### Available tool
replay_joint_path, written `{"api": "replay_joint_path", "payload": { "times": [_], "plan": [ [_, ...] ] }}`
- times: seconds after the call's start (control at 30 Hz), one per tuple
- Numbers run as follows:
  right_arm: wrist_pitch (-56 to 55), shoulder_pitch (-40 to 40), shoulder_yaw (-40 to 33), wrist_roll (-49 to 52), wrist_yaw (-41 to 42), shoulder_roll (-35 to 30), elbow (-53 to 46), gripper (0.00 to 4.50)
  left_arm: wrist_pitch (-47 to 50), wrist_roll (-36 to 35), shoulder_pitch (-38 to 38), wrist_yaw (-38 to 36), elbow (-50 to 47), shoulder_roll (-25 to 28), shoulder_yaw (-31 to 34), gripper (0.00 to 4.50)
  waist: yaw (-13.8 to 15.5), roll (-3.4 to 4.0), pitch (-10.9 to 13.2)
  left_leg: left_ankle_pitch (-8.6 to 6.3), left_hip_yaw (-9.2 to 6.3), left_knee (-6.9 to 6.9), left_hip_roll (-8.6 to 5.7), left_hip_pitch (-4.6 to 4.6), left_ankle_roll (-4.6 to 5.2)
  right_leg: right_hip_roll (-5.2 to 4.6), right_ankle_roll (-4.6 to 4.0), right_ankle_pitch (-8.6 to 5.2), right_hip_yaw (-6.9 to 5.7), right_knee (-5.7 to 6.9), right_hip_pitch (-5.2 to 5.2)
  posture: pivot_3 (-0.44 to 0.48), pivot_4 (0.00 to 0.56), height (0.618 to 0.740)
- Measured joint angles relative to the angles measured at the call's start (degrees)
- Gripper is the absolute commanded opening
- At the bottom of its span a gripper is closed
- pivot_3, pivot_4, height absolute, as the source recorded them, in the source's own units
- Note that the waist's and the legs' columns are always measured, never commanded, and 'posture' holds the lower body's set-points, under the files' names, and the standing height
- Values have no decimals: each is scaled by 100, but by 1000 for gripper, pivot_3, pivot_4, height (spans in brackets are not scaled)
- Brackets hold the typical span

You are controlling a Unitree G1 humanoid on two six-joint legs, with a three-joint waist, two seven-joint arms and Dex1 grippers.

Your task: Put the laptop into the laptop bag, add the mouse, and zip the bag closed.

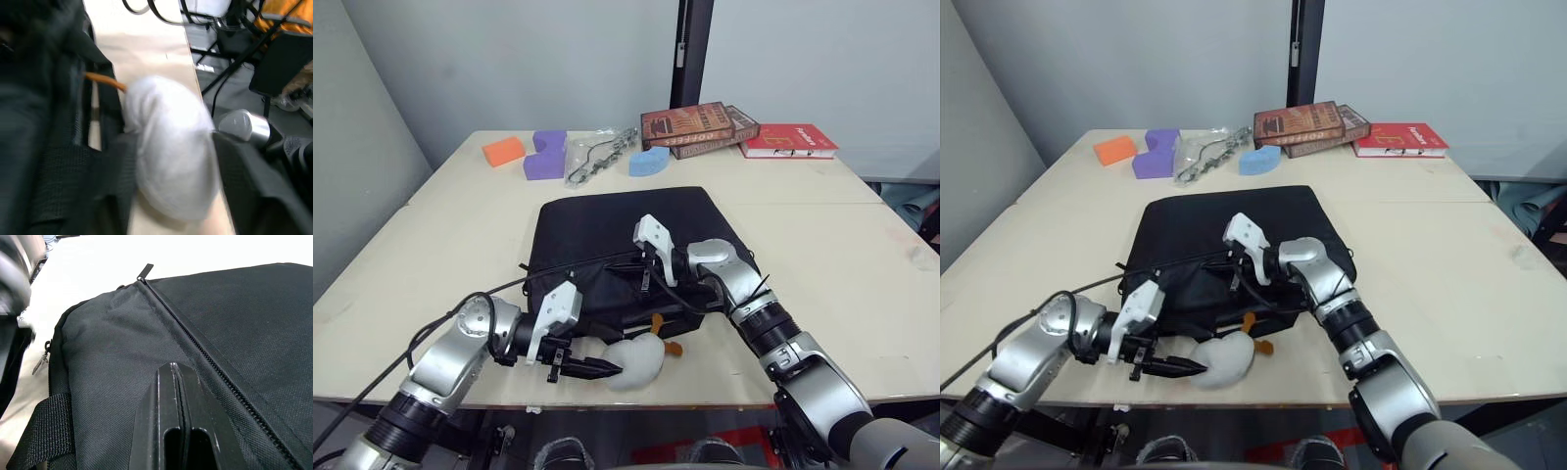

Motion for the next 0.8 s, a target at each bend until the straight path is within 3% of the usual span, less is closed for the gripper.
{"api": "replay_joint_path", "payload": {
  "times": [0.07, 0.37, 0.47, 0.57, 0.7, 0.8],
  "plan": [
    [0, 0, 5, 4, 6, 3, -8, 0, 209, -175, 46, 70, -333, 179, 203, 4480, -2, 1, 0, 0, 2, -12, 0, 1, 0, 1, 0, 0, -1, -6, -2, 0, 150, 734],
    [131, 94, -121, 162, 17, -17, -245, 0, 727, -456, 763, 59, -437, 1140, 1270, 4480, 8, 2, 9, 0, 2, -19, 1, -5, -2, 6, 3, -2, 1, -24, -5, 0, 150, 734],
    [433, 250, -338, 514, -54, 5, -608, 0, 942, -623, 724, 132, -183, 1233, 1661, 4480, 26, 7, 27, 0, 2, -19, 1, -17, -3, 6, 3, -2, 1, -27, -14, 0, 150, 734],
    [993, 345, -789, 938, -356, -131, -1374, 0, 1325, -773, 454, 662, 277, 1187, 2179, 4480, 44, 5, 49, 8, -4, -17, 2, -64, -19, 10, 4, 1, -4, -31, -54, 0, 150, 734],
    [1497, 452, -1471, 1221, -603, -1101, -2332, 1214, 2236, -1076, -102, 1874, 834, 746, 2782, 4500, 131, 1, 47, 7, -10, -27, -1, -75, -35, 9, 10, 8, -21, -75, -38, 0, 150, 734],
    [1765, 696, -1988, 1290, -660, -1940, -2465, 2240, 2942, -1342, -232, 2574, 1043, 484, 3095, 4500, 161, -3, 46, 11, -11, -31, 0, -77, -51, 10, 9, 7, -24, -84, -34, 0, 150, 734]
  ]
}}
